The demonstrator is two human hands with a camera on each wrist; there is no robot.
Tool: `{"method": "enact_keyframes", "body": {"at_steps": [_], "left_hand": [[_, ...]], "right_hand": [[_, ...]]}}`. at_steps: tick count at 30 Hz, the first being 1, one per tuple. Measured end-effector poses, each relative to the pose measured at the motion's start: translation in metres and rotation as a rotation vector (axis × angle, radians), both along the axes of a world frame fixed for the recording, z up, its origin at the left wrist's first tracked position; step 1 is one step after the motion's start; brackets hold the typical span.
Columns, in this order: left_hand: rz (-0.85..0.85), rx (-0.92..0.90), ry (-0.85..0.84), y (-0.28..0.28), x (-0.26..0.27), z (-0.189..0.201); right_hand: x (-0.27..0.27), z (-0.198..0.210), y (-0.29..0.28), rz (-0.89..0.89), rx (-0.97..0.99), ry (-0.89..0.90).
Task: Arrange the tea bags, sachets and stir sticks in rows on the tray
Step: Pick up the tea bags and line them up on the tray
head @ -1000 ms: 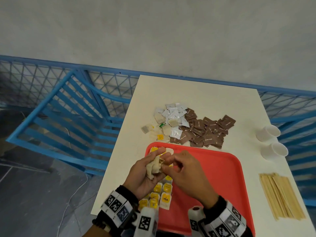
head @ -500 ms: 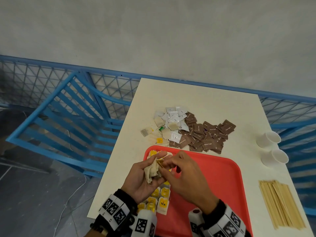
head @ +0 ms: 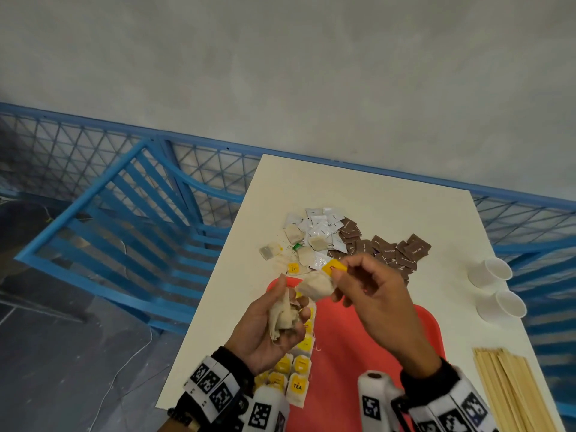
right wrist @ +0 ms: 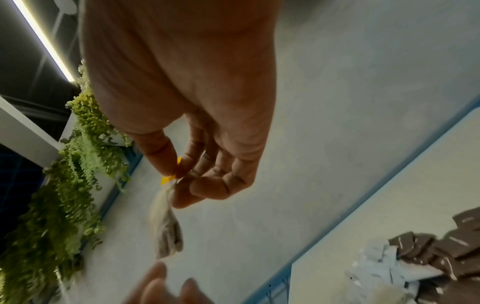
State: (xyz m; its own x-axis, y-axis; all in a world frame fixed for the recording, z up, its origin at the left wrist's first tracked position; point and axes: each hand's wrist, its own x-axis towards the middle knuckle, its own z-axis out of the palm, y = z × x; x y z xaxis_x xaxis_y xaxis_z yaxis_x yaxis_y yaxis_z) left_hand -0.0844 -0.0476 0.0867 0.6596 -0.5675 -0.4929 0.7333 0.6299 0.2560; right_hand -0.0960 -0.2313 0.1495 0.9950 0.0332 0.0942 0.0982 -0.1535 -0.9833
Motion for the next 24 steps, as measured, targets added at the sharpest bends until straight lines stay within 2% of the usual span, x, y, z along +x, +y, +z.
{"method": "enact_keyframes", "body": {"at_steps": [3, 5, 8, 10, 11, 13, 17, 19, 21, 24], "left_hand": [[-0.004, 0.127, -0.187, 0.007, 0.010, 0.004], [0.015, 0.331, -0.352, 0.013, 0.016, 0.018], [0.012, 0.735, -0.740, 0.015, 0.023, 0.055], [-0.055, 0.905, -0.990, 0.010, 0.026, 0.069], [-0.090, 0.966, -1.061, 0.007, 0.026, 0.073], [-0.107, 0.992, -1.052, 0.003, 0.023, 0.073], [-0.077, 0.660, -0.635, 0.001, 0.013, 0.067], [-0.057, 0.581, -0.539, 0.000, 0.009, 0.068], [-0.046, 0.574, -0.521, 0.001, 0.007, 0.070], [-0.020, 0.591, -0.639, 0.003, 0.002, 0.068]], "right_hand": [[0.006, 0.011, -0.008, -0.020, -0.023, -0.035], [0.010, 0.016, -0.013, -0.007, -0.118, -0.052], [0.015, 0.020, -0.015, 0.011, -0.221, -0.082], [0.015, 0.021, -0.012, 0.013, -0.234, -0.122], [0.015, 0.021, -0.010, 0.006, -0.231, -0.153], [0.013, 0.018, -0.006, -0.034, -0.230, -0.247], [0.005, 0.001, -0.002, -0.119, -0.490, -0.609], [0.000, -0.009, -0.003, -0.118, -0.535, -0.696], [-0.003, -0.014, -0.004, -0.099, -0.534, -0.734], [-0.006, -0.015, -0.001, -0.075, -0.589, -0.745]]}}
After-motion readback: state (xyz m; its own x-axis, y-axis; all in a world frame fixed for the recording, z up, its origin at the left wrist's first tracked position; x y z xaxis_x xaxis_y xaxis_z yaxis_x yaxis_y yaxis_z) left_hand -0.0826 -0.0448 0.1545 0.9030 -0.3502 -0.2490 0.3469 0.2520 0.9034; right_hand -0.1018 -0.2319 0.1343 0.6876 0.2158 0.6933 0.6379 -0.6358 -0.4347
